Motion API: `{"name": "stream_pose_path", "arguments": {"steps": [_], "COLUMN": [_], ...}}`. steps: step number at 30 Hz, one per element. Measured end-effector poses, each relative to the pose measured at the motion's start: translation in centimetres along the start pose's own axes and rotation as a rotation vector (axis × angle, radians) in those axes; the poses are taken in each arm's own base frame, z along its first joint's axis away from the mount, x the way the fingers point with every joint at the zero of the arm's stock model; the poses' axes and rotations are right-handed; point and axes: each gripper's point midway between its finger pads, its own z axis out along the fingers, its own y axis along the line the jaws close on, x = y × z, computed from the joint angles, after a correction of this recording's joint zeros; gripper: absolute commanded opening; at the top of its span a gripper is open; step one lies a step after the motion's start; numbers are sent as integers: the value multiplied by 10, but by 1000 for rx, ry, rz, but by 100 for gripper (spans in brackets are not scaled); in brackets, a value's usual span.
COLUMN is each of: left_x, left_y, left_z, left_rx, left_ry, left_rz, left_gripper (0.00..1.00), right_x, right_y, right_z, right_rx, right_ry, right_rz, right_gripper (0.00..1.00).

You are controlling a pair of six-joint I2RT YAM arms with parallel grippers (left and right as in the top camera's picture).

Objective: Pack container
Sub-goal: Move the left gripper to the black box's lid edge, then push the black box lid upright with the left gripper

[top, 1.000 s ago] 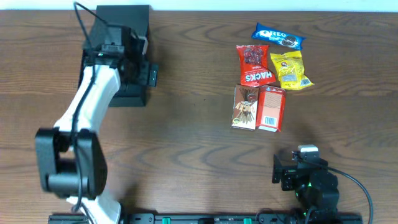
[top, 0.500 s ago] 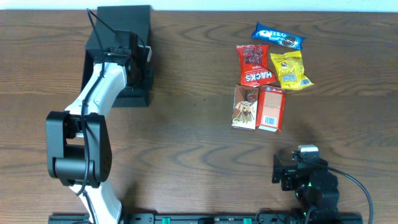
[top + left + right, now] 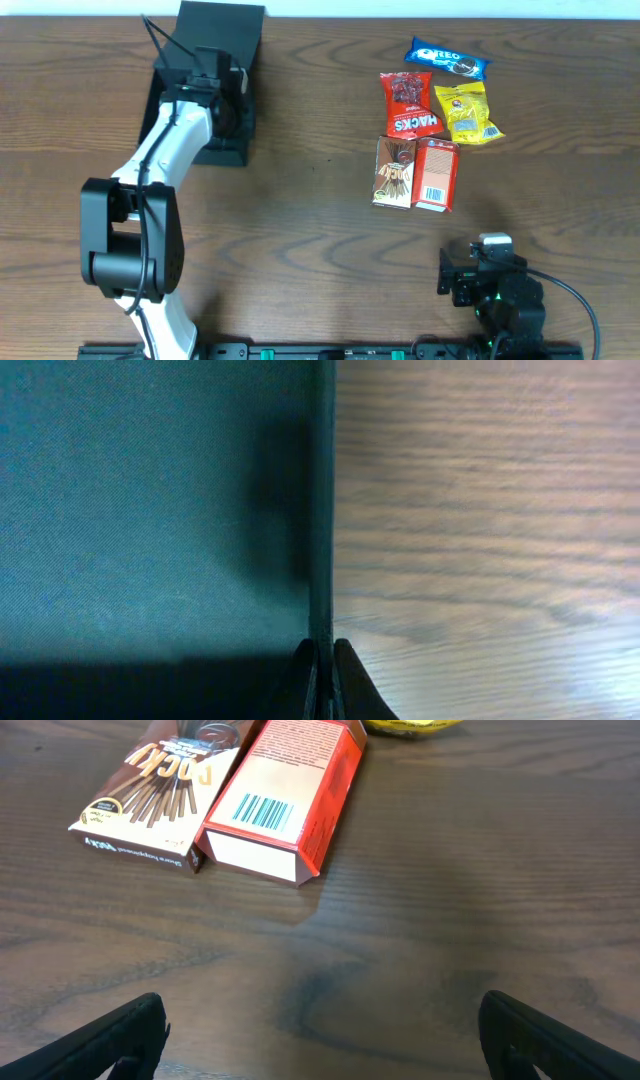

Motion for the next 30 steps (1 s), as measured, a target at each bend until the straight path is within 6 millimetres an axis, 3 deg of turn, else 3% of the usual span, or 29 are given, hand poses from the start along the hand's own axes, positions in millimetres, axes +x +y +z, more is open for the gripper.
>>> {"name": "stream_pose_path", "arguments": {"steps": [3, 8, 10, 13, 17, 24, 30], "left_x": [0, 6, 16, 31, 44, 48, 59], "left_y": [-24, -95, -131, -158, -176, -201, -217], "left_z": [2, 6, 6, 5, 5, 2, 0], "left_rx": [19, 88, 125, 136, 130, 103, 85], "left_ry": [-13, -41, -46, -29, -13, -77, -98], "left_rz": [-17, 11, 26, 29, -37, -212, -243], "left_gripper": [6, 6, 6, 6, 6, 6, 6], "right_x": [0, 0, 0, 0, 0, 0, 0], "right_y": [0, 0, 0, 0, 0, -1, -21], "right_z": [0, 0, 0, 0, 0, 0, -1], "right_rx": [0, 0, 0, 0, 0, 3, 125], "right_ry": [0, 0, 0, 0, 0, 0, 1], "right_rz": [0, 0, 0, 0, 0, 0, 0], "right_gripper": [99, 99, 99, 99, 99, 99, 99]}}
